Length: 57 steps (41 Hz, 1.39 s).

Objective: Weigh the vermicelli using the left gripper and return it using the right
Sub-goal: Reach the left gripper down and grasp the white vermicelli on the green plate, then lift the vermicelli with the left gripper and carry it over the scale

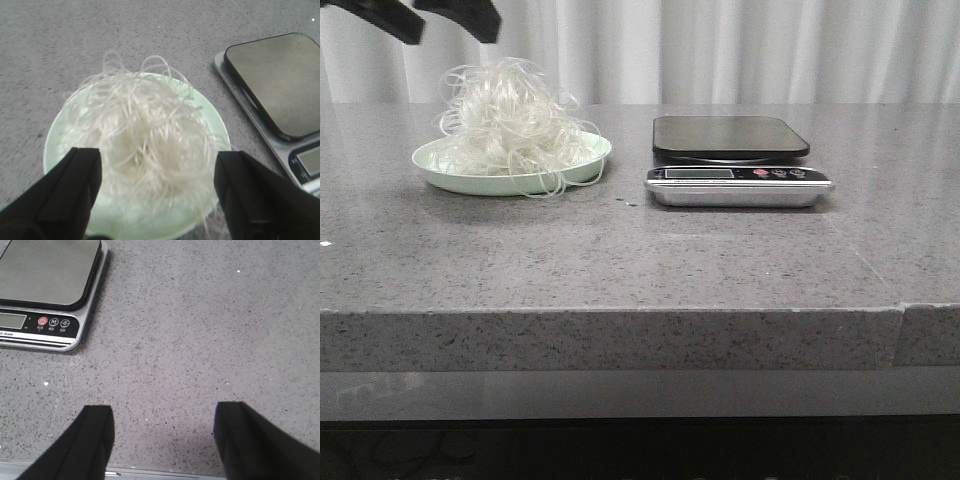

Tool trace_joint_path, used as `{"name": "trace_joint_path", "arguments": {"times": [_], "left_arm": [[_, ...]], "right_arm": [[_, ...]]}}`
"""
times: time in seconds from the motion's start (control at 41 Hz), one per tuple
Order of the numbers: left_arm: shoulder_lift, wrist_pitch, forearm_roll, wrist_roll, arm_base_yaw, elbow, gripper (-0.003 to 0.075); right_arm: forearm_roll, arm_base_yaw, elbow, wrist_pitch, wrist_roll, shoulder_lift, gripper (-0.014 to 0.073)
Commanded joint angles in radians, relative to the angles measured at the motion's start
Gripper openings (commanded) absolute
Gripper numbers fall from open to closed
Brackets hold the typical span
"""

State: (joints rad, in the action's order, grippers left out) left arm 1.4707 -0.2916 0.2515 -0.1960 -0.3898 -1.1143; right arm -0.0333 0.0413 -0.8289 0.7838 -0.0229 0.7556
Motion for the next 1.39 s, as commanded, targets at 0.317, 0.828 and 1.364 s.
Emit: {"name": "trace_joint_path", "arguments": {"times": [0.317,0.828,1.364], "left_arm": [[0.184,0.093,-0.106,0.001,-0.008,-0.178,0.0532],[0.226,0.089,-0.106,0.001,-0.008,-0.182,0.0221],[0.107,0.081,-0.106,0.001,-0.044,-0.294,0.0142]], "right_arm": [[0.003,-0.004,-0.024,-0.053,0.002,0.004,0.0535],[0.003,-0.004,-0.024,-0.053,0.002,0.004,0.0535],[0.003,-0.004,-0.024,-0.051,0.002,0.004,0.0535]]}}
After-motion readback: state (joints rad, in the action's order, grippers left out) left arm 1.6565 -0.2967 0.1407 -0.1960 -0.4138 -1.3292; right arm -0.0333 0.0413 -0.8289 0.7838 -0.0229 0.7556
